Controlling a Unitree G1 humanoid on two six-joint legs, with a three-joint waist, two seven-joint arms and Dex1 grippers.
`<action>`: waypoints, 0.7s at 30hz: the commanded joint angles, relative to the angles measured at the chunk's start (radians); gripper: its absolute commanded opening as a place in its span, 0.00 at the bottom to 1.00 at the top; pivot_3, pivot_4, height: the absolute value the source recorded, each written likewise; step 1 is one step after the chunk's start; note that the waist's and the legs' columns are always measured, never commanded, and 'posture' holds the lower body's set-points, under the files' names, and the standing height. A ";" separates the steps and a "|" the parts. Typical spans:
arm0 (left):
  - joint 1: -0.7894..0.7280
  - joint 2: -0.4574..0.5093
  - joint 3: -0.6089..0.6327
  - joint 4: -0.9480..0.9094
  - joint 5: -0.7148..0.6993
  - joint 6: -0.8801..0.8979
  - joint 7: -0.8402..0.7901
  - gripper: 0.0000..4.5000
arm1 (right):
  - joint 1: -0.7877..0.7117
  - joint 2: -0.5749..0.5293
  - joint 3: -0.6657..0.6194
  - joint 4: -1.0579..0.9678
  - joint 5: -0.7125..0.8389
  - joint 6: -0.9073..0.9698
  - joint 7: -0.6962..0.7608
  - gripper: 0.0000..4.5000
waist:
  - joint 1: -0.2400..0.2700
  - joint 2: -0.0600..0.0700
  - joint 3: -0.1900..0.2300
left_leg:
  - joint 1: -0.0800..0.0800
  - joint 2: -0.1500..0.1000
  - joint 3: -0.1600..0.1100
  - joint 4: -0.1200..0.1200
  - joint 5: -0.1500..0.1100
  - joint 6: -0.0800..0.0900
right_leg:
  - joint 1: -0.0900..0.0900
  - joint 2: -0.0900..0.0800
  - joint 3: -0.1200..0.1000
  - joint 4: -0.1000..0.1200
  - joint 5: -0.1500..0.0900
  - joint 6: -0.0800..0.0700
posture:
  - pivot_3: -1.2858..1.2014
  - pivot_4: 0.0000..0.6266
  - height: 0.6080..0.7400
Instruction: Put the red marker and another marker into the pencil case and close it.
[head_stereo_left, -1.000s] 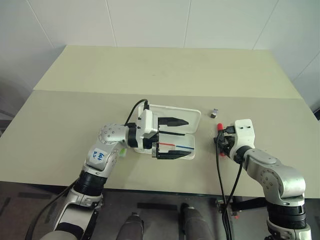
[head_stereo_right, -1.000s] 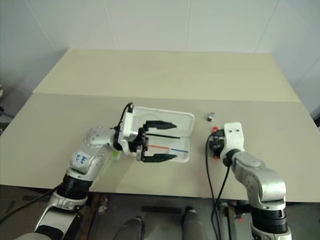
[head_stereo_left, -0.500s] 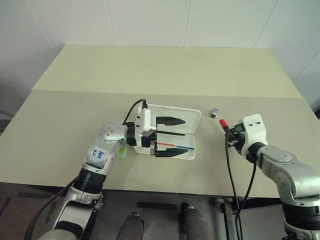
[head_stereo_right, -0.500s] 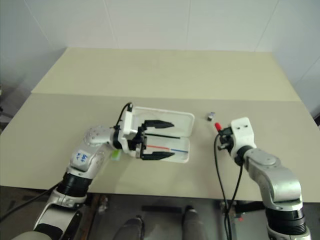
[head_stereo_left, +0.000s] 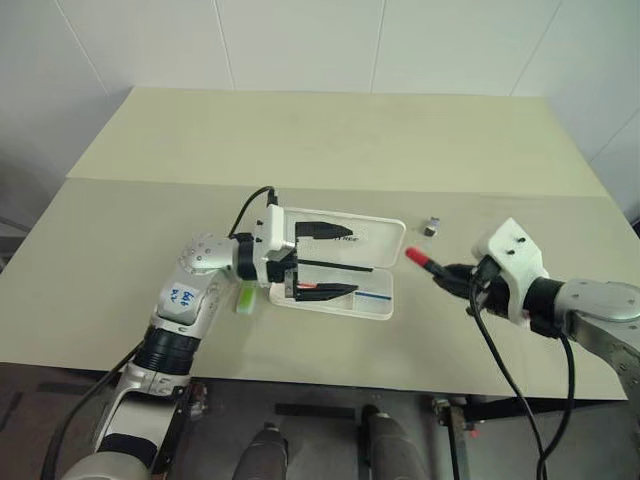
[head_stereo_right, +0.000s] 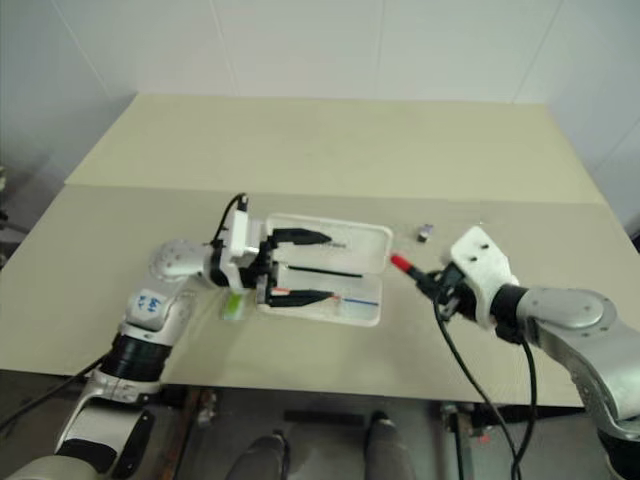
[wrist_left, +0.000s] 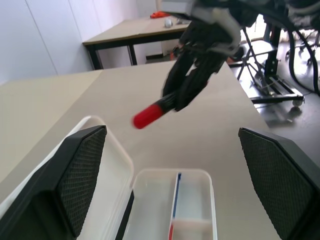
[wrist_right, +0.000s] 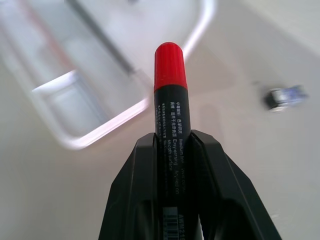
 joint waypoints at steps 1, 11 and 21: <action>0.017 0.017 0.033 -0.021 -0.029 -0.023 -0.029 1.00 | -0.022 -0.025 0.029 -0.052 0.032 -0.012 0.046 0.13 | 0.000 0.000 0.000 | 0.000 0.000 0.000 0.000 0.000 0.000 | 0.000 0.000 0.000 0.000 0.000 0.000 | 0.52 0.24 1.00; 0.059 0.021 0.053 -0.061 -0.032 -0.027 -0.022 1.00 | -0.286 0.058 0.362 0.051 -0.077 -0.114 0.113 0.13 | -0.003 0.000 0.000 | 0.000 0.000 0.000 0.000 0.000 0.000 | -0.001 0.000 0.000 0.000 0.000 0.000 | 0.52 0.24 1.00; 0.127 0.041 0.068 -0.159 -0.062 0.015 -0.010 1.00 | -0.456 0.188 0.560 0.235 -0.237 -0.247 0.184 0.13 | -0.001 0.000 0.000 | -0.003 0.000 0.000 -0.001 -0.001 -0.001 | -0.007 0.000 0.000 0.001 0.006 0.010 | 0.52 0.24 1.00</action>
